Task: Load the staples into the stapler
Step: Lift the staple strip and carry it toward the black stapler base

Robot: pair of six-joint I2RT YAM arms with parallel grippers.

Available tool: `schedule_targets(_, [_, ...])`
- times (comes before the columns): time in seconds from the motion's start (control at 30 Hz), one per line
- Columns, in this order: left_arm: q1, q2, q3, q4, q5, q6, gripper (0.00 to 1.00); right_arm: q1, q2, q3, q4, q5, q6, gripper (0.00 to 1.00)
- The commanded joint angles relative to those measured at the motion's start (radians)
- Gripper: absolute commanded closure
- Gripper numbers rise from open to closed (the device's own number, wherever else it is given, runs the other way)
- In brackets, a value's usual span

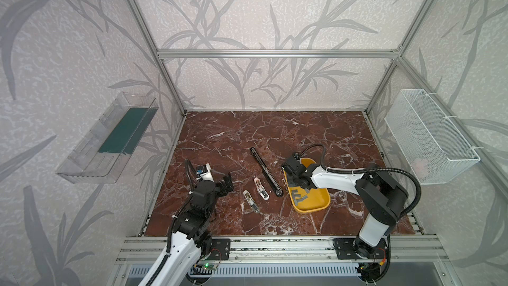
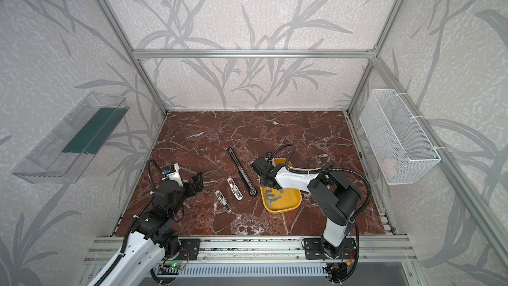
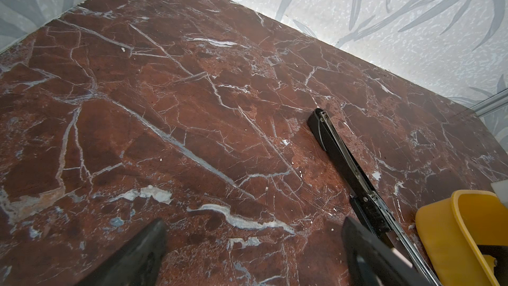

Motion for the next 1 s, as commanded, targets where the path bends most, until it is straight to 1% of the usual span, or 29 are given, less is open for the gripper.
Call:
schedule_targets(0.0, [0.003,-0.006,-0.006,0.014,-0.027,-0.009,0.01,0.003,0.031,-0.048,-0.044,-0.02,0.015,0.82])
schedule_targets(0.07, [0.004,-0.003,-0.007,0.015,-0.028,-0.01,0.01,0.004,0.029,-0.054,-0.038,-0.017,0.016,0.84])
schedule_targets(0.37, [0.004,0.003,-0.008,0.033,-0.028,-0.006,0.01,0.006,-0.004,-0.057,-0.055,0.011,0.011,0.85])
schedule_targets(0.63, [0.003,0.067,0.002,0.08,-0.006,0.004,0.01,0.005,-0.048,-0.029,-0.06,0.063,-0.008,0.86])
schedule_targets(0.83, [0.003,0.121,0.02,0.086,0.023,-0.004,0.01,0.012,-0.157,-0.048,-0.04,0.083,-0.018,0.87])
schedule_targets(0.93, [0.003,0.11,0.026,0.053,0.029,-0.013,0.01,0.035,-0.237,-0.086,-0.019,0.117,-0.037,0.87])
schedule_targets(0.97, [0.003,0.095,0.023,0.044,0.03,-0.016,0.01,0.041,-0.267,-0.103,-0.005,0.119,-0.067,0.87])
